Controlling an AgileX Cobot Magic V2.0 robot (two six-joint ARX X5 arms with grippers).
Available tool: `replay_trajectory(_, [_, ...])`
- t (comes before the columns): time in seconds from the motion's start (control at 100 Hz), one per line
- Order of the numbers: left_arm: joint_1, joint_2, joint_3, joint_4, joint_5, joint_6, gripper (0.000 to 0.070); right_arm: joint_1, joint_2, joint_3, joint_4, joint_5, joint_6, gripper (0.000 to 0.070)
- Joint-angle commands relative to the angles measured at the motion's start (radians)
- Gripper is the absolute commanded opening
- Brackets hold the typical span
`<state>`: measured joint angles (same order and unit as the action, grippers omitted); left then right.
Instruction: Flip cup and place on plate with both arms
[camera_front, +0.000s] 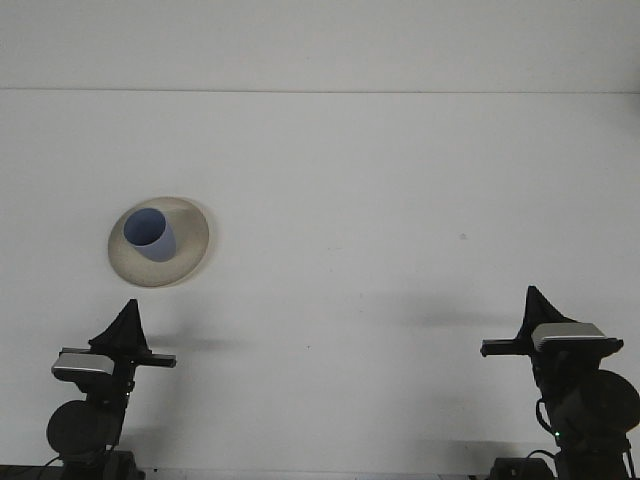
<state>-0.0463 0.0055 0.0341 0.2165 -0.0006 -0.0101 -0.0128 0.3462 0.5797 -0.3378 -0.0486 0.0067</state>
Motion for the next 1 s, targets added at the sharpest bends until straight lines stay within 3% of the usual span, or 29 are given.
replay_trajectory(0.0, [0.001,-0.002,-0.020,0.010,0.001,-0.002,0.0011,0.000,-0.023,-0.025,0.030,0.003,-0.004,0.0000])
replay_trajectory(0.34, [0.001,-0.002,-0.020,0.009,0.001,-0.002,0.0011,-0.001,-0.230,-0.336,0.338,0.005,-0.003,0.0000])
replay_trajectory(0.55, [0.001,-0.002,-0.020,0.010,0.001,-0.002,0.0011,-0.001,-0.349,-0.473,0.372,0.025,-0.003,0.0000])
replay_trajectory(0.99, [0.001,-0.002,-0.020,0.010,0.001,-0.002,0.0011,-0.001,-0.345,-0.567,0.520,0.026,-0.003,0.0000])
